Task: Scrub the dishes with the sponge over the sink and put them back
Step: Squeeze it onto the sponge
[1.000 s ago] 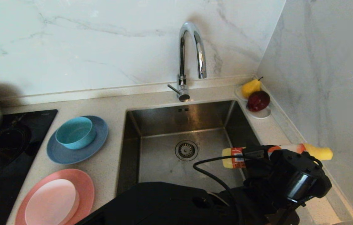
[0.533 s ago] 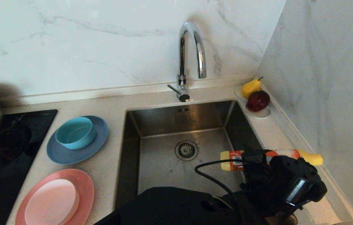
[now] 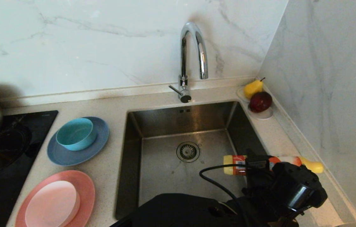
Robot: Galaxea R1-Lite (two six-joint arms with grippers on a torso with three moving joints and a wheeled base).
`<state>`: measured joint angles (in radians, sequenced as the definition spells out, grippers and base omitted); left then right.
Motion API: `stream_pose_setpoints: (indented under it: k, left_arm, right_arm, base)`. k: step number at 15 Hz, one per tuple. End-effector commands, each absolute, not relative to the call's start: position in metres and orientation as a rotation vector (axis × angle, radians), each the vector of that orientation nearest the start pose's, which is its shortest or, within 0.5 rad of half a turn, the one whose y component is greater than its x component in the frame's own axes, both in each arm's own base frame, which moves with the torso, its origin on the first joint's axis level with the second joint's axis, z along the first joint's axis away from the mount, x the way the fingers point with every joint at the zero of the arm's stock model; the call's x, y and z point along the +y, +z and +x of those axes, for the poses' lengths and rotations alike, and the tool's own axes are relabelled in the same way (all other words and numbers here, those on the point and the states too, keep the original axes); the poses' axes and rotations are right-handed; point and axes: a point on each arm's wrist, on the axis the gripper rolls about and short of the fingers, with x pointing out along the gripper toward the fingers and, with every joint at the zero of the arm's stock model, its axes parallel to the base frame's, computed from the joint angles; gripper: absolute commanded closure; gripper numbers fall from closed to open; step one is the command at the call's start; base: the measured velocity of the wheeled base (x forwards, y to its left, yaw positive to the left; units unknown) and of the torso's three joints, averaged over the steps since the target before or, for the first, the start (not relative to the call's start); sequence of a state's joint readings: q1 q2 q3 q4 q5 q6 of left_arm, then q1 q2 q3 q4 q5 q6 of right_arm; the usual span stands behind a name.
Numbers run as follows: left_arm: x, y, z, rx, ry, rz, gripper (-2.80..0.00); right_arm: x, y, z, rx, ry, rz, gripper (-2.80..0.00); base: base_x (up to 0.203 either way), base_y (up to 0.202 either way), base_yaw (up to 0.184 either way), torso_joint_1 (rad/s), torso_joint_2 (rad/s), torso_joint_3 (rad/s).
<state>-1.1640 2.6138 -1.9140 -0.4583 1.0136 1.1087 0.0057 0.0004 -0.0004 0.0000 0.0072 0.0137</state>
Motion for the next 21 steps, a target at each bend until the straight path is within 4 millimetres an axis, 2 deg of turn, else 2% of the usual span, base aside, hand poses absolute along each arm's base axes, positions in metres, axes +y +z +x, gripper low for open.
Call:
stream_pose_setpoints:
  k: [1, 15, 21]
  left_arm:
    - [-0.481, 0.066, 0.228, 0.026, -0.198, 1.338, 0.00]
    - [-0.479, 0.044, 0.231, 0.080, -0.148, 1.534, 0.00]
    - [-0.478, 0.040, 0.236, 0.089, -0.141, 1.542, 0.00]
  right_arm:
    - [0.000, 0.076, -0.023, -0.001, 0.014, 0.014, 0.00]
    - [0.000, 0.076, -0.023, -0.001, 0.014, 0.014, 0.00]
    - [0.000, 0.075, -0.023, 0.000, 0.014, 0.014, 0.00]
  base:
    - [0.000, 0.000, 0.000, 0.000, 0.00, 0.000]
    - [0.000, 0.000, 0.000, 0.000, 0.00, 0.000]
    - [0.000, 0.000, 0.000, 0.000, 0.00, 0.000]
